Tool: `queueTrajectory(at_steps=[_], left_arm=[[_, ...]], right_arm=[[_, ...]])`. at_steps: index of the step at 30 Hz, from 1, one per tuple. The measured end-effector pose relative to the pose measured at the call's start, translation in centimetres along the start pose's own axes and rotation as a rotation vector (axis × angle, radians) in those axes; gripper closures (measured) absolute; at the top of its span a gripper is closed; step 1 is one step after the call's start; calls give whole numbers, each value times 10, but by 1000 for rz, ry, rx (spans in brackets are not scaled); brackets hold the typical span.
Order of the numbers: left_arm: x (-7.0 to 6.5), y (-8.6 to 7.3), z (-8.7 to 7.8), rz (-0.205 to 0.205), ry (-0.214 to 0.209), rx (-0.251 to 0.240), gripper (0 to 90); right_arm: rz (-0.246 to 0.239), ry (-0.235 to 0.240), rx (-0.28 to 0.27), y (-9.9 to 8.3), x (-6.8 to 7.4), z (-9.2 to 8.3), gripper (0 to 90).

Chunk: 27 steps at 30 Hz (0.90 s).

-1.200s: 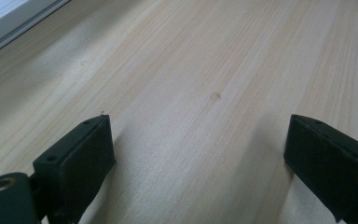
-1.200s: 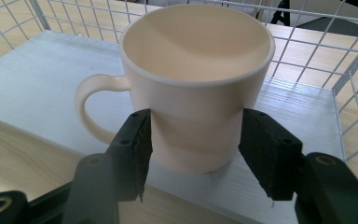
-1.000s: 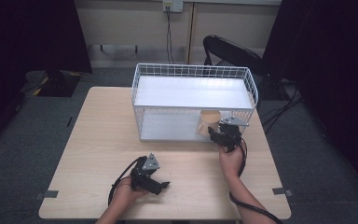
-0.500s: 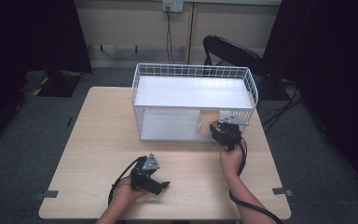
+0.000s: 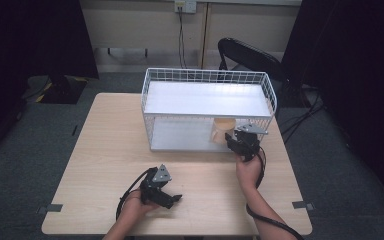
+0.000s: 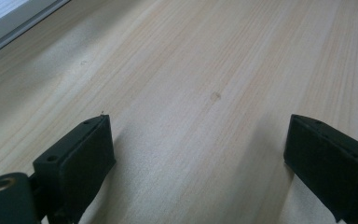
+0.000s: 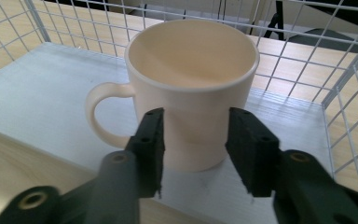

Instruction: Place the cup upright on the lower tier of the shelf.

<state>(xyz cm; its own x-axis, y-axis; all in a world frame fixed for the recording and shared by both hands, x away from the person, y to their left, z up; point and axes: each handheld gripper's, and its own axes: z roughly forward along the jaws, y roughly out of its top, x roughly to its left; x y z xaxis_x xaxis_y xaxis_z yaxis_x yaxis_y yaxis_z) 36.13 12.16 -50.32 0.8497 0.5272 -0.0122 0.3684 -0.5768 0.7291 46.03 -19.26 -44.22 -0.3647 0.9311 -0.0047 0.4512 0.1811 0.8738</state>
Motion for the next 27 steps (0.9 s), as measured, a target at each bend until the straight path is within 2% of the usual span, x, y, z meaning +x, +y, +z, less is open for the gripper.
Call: queueTrajectory(at_steps=[5,14,24,27], left_arm=[[0,0,0,0,0,0,78],[0,0,0,0,0,0,78],[0,0,0,0,0,0,78],[0,0,0,0,0,0,78]], right_arm=[[5,17,-5,0,-3,-4,399],[-2,39,1,-1,-2,-6,251],[-11,52,-4,-2,-2,-10,149],[-9,47,2,-3,-2,-11,144]])
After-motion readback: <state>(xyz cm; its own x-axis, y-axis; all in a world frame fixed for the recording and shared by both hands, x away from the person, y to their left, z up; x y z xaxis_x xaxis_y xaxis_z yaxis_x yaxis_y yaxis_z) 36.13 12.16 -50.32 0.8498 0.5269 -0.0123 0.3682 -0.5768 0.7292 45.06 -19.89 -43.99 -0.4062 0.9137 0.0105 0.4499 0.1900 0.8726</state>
